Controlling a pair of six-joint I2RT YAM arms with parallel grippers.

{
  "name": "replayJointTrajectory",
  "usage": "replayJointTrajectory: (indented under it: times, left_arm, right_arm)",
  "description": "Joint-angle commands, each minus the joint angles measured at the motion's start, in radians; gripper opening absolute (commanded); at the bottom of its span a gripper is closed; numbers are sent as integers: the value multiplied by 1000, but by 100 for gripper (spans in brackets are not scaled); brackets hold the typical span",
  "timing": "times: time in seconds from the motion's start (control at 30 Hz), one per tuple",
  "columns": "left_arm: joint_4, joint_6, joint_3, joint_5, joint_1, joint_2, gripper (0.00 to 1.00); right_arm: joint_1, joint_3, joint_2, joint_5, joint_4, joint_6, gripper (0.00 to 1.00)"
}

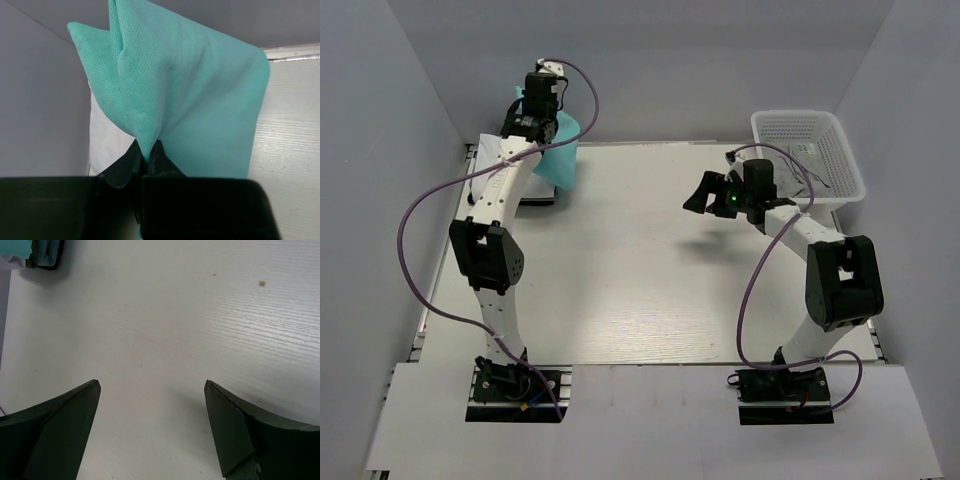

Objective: Fold and stack the t-shirts
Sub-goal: Put the neatly folded tshirt into the corner of the board with the left arm

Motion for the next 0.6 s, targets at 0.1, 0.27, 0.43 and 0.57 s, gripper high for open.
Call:
replayJointTrajectory:
  times: [0.1,0.27,0.43,0.57]
  left_arm:
    - [13,9,50,75,66,-101,0]
    - [13,-13,-4,131,111,-112,0]
    - [33,-31,-16,132,189,-103,0]
    - [71,-31,-61,166,232,-92,0]
  right_arm:
    - [6,88,54,-40,18,25,90]
    - [8,123,93,-65,15,29,90]
    - [16,146,117,-66,10,31,90]
    - [17,170,139,-66,0,25,90]
